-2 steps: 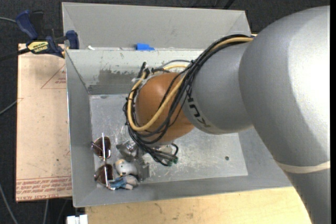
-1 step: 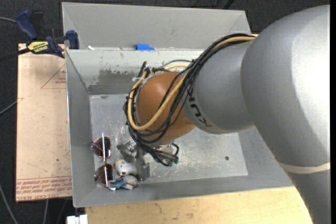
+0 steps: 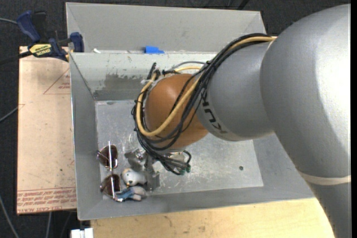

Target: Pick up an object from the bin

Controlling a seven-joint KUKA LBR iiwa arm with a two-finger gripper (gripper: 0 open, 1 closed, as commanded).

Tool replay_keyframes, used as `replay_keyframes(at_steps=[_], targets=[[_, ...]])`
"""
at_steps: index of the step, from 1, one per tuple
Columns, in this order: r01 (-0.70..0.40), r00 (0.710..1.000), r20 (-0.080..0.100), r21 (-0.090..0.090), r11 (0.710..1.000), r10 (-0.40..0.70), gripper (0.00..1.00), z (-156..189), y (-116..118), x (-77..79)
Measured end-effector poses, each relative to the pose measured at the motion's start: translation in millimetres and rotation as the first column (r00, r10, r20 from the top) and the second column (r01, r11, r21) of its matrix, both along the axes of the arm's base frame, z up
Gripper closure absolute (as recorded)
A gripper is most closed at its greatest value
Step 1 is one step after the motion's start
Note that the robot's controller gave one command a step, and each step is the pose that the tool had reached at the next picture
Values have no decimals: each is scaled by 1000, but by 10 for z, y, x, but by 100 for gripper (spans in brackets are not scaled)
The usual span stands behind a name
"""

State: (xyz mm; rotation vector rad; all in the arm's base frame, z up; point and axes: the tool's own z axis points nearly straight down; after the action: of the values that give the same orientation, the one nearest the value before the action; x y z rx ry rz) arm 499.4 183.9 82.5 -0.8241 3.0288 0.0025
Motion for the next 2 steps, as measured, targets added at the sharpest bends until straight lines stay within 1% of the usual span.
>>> replay_keyframes(at_steps=[1,2], targets=[[1,1000,-5,-2,1000,-1,100,89,-1,-11],[1,1000,-8,-3,1000,-1,100,296,-3,-20]])
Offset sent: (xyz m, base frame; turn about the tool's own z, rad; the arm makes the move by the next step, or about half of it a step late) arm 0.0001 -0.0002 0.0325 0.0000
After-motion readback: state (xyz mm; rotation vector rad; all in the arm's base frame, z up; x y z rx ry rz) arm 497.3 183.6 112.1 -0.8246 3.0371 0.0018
